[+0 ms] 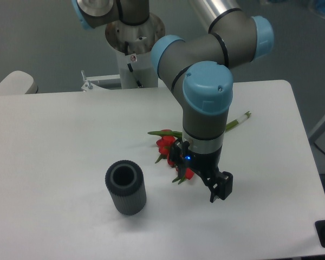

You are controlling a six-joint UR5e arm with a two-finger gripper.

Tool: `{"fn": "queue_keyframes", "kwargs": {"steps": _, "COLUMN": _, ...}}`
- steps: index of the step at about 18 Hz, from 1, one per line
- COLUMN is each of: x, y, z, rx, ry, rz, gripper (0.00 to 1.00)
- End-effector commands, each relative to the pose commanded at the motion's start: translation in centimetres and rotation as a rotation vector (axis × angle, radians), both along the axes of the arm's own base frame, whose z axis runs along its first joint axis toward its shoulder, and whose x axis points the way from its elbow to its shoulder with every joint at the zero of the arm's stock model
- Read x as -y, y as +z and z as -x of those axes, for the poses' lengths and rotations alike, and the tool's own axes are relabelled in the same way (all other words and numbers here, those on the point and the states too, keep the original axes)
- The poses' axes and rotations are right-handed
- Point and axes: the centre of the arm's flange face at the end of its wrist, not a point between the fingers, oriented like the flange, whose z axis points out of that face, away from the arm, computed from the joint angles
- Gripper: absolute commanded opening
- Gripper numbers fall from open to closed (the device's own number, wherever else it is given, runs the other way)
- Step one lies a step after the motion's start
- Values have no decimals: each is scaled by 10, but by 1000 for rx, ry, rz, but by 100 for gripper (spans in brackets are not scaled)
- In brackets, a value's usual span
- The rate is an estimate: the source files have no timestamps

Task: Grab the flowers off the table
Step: 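Raise the gripper up and away from the red tulip bunch, then move the open gripper over the tulip stems beyond the blooms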

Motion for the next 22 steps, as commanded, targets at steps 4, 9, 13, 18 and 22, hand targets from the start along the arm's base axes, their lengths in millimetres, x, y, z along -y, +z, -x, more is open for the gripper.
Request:
{"fn": "queue_keyframes", "kwargs": {"steps": 4, "x": 0, "y": -8, "z": -4, "rx": 7, "ry": -2, "rz": 13, "gripper": 99}}
{"fn": "queue_keyframes", "kwargs": {"steps": 9, "x": 6, "y": -14, "z": -6, "rx": 22, "ry": 2, "rz": 24, "gripper": 99}}
{"fn": "queue_keyframes", "kwargs": {"steps": 13, "x": 24, "y": -24, "z": -2, "rx": 44, "ry": 26, "rz": 45, "gripper": 99}}
{"fn": "queue_keyframes", "kwargs": {"steps": 18, "x": 56, "y": -38, "z": 22, "rx": 114, "ry": 65, "rz": 101, "gripper": 100}}
{"fn": "queue_keyframes", "kwargs": {"steps": 22, "x": 92, "y": -60, "z": 46, "rx": 164, "ry": 50, "rz": 143, "gripper": 99}}
